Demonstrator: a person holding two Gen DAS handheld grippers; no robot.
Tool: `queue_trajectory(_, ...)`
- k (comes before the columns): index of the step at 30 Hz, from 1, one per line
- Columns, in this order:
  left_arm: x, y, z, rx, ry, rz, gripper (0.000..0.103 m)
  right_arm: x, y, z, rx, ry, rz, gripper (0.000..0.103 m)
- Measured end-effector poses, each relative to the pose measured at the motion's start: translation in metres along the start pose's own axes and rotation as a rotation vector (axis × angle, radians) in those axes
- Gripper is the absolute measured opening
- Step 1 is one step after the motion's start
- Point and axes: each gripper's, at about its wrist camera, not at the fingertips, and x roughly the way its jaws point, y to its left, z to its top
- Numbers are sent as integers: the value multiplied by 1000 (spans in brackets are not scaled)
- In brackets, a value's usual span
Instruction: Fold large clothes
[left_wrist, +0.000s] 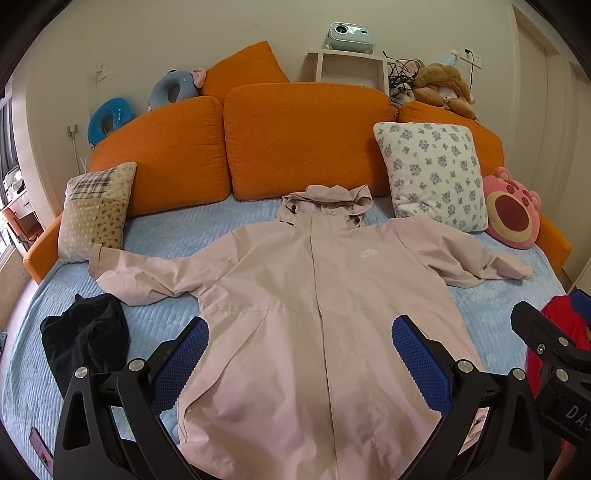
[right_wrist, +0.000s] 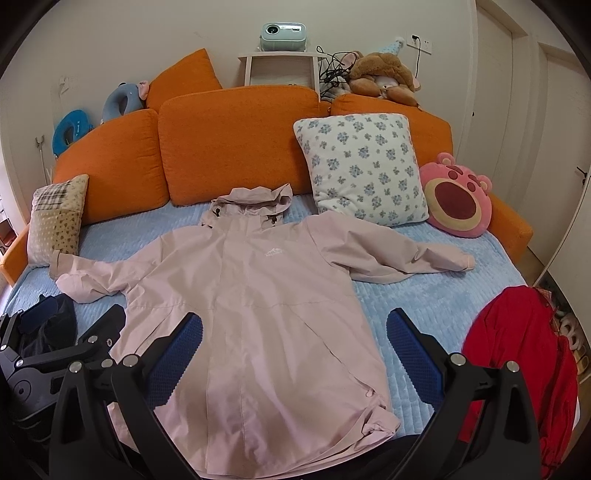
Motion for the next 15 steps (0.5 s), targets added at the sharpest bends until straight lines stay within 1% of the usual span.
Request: queue_trajectory(15,3,0,0,0,5,-4,101,2,0,-1,3,1,0,98)
